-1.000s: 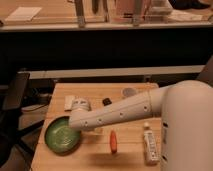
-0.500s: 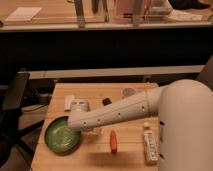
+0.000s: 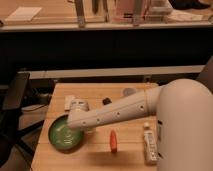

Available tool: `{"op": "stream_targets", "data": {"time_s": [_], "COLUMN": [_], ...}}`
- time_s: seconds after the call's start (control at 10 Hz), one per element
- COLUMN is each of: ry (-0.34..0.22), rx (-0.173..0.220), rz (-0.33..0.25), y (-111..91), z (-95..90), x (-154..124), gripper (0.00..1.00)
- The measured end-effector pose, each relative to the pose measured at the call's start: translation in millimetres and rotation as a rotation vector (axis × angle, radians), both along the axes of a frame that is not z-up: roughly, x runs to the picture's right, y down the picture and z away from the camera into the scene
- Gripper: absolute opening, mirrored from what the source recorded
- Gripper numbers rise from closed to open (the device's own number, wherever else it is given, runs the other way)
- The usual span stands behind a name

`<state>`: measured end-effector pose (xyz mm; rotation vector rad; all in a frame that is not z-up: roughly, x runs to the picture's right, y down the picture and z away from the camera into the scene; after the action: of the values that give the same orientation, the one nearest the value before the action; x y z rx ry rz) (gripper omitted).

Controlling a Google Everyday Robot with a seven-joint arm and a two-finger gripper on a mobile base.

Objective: Drag the ceramic bowl in a circle

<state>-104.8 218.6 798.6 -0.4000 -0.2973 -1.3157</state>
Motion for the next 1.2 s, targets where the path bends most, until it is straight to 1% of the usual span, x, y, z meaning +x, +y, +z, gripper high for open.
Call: {"op": "stream_targets", "data": {"time_s": [0.2, 0.3, 0.4, 1.2], "ry": [0.004, 0.013, 0.02, 0.045], "rx": [0.004, 0.007, 0.007, 0.006], "rz": [0.003, 0.015, 0.027, 0.074], "y": [-1.5, -3.7, -5.9, -18.2], "z": [3.3, 5.7, 7.2, 13.8], "x": [3.0, 8.0, 10.5, 33.0], "gripper": [0.18, 0.07, 0.03, 0.03]}}
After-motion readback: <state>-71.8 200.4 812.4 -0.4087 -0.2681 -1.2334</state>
